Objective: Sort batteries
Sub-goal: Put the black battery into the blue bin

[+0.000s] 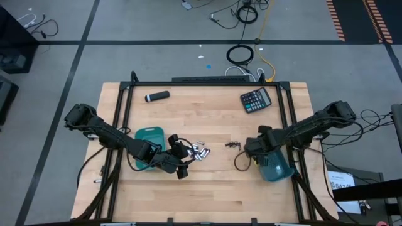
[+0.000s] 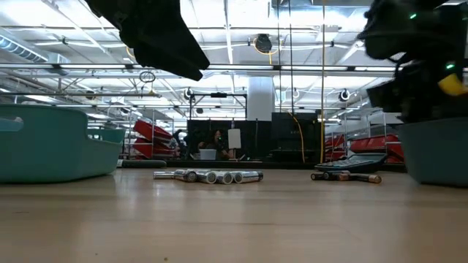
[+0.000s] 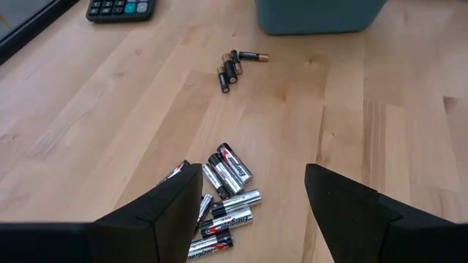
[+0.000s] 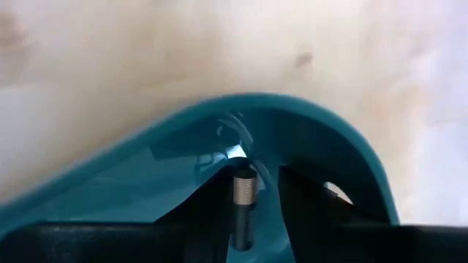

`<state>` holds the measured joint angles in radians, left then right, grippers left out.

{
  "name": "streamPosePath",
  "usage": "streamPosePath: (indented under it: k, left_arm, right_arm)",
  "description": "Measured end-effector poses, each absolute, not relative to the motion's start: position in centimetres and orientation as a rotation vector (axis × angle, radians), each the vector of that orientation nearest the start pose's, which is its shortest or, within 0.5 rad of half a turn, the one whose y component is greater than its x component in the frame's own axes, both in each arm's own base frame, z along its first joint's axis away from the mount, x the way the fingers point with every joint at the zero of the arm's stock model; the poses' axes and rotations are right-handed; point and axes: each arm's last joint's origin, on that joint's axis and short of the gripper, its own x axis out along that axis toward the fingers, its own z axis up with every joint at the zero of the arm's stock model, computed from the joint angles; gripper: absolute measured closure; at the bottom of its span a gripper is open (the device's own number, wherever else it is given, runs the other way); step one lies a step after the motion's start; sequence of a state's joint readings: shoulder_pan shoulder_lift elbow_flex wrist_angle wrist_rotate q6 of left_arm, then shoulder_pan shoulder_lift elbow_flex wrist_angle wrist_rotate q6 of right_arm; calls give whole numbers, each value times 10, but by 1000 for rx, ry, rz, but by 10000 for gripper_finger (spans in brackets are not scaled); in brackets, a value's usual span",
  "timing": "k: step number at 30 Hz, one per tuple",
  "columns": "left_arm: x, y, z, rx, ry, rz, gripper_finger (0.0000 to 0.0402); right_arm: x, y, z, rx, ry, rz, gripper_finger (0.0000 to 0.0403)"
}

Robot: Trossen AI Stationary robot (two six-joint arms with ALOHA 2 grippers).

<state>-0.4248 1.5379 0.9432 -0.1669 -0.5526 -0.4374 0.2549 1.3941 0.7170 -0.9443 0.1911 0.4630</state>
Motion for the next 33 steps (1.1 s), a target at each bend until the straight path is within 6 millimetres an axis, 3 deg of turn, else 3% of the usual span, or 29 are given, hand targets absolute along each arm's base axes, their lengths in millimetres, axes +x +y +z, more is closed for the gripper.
streamPosePath:
  k: [9, 15, 23, 29, 33]
  left_arm:
    - [293, -116, 216, -54, 632, 262, 149]
    - [290, -115, 213, -39, 664, 270, 149]
    - [290, -113, 212, -34, 677, 278, 149]
    - [290, -114, 212, -54, 698, 234, 149]
    - [290, -115, 211, -68, 705, 219, 149]
  right_arm:
    - [207, 15, 151, 92, 1539, -460, 303]
    - [205, 15, 160, 179, 1587, -450, 303]
    - [224, 21, 165, 322, 1408, -334, 303]
    - [226, 16, 169, 377, 1379, -413, 303]
    - [226, 18, 187, 360, 1425, -462, 303]
